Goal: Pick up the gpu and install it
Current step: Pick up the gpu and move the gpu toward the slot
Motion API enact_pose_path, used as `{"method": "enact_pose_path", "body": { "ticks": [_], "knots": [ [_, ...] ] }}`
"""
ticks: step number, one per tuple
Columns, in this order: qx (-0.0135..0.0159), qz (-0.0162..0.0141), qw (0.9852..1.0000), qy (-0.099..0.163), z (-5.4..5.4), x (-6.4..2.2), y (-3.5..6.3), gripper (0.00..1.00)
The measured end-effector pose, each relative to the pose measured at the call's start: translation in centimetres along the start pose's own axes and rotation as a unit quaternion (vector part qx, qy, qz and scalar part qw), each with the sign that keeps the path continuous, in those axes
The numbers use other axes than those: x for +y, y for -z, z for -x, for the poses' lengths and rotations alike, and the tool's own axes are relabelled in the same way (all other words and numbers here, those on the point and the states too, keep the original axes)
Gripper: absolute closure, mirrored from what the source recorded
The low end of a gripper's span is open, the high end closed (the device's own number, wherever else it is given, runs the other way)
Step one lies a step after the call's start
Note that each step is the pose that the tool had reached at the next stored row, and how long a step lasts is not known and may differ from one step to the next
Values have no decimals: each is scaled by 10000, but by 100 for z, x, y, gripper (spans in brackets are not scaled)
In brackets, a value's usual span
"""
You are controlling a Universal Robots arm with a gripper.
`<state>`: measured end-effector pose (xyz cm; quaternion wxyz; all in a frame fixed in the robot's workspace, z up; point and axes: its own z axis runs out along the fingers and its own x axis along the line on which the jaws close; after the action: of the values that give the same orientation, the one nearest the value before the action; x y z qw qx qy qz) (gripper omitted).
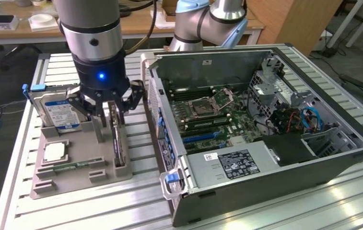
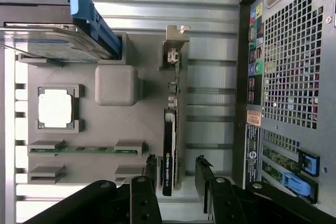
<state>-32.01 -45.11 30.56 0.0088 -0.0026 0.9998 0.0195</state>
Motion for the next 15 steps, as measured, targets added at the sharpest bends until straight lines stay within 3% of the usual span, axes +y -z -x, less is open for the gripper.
{"method": "enact_pose_path", "body": {
  "ticks": [15],
  "knots": [
    [4, 0, 10000, 0, -3, -5, -67, 57]
  ]
}}
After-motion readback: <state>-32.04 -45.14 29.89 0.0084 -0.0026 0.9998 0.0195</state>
